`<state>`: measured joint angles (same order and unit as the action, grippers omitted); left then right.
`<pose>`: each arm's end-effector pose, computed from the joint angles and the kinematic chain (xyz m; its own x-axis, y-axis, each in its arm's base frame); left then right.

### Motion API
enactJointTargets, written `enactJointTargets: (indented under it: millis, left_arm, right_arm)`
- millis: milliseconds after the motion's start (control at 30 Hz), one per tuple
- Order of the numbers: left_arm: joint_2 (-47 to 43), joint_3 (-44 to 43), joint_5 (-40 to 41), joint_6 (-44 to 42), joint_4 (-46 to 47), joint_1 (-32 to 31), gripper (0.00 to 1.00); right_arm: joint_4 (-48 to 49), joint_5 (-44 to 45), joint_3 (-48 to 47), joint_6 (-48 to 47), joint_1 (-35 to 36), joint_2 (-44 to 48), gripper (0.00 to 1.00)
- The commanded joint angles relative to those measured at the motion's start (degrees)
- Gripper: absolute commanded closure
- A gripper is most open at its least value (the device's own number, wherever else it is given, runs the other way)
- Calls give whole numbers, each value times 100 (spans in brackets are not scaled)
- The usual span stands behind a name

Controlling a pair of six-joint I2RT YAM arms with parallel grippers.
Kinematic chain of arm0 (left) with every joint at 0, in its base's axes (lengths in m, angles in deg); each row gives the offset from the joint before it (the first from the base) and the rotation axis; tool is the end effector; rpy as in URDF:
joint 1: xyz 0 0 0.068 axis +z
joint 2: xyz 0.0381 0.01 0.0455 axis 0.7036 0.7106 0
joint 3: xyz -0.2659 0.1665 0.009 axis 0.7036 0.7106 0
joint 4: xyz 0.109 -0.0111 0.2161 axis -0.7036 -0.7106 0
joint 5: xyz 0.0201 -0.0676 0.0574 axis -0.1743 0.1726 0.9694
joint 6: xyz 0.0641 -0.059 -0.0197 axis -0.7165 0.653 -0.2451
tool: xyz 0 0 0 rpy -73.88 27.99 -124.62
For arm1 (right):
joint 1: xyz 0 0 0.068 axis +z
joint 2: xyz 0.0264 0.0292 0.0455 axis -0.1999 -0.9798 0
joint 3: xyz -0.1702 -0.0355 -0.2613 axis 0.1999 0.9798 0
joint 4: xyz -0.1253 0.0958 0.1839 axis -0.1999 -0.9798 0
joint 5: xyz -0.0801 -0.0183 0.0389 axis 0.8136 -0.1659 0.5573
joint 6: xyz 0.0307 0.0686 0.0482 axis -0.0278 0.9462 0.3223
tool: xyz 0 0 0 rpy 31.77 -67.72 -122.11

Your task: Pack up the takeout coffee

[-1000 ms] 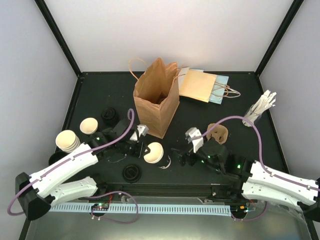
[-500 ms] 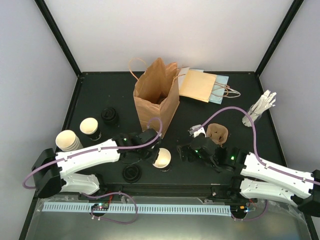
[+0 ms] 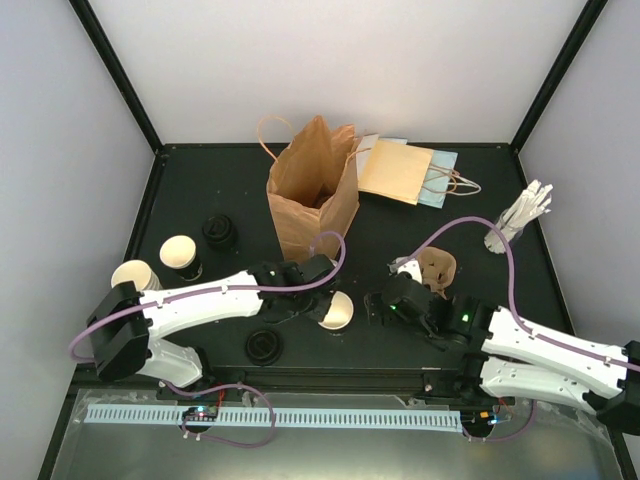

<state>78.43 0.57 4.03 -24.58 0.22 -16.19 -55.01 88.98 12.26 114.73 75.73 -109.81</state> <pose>0.1349 -0.2243 0.2344 -0.8514 0.3319 -0.4062 0.4276 0.8876 -0.1710 0.0911 0.1204 0.2565 -0.7849 -0.0230 -0.6192 -0.2268 0.9406 0.2526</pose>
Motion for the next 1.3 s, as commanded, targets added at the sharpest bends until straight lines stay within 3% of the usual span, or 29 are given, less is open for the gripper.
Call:
enactJointTargets:
  millis: [0, 600, 867, 1100, 1267]
  left_arm:
    - [121, -221, 193, -13, 37, -44, 93]
    - [-476, -338, 348, 118, -247, -44, 55]
    - [-936, -457, 368, 187, -471, -44, 49]
    - [-1643, -278, 448, 227, -579, 110, 45]
    - [-2320, 239, 203, 235, -458, 679, 44]
  right_arm:
    - [129, 105, 117, 141, -22, 176, 0]
    - [-127, 224, -195, 108, -33, -159, 0]
    - [-361, 275, -452, 32, -172, -345, 0]
    - [-785, -152, -925, -431, -1343, -150, 0]
    - [-1667, -141, -1676, -436, -2404, -488, 0]
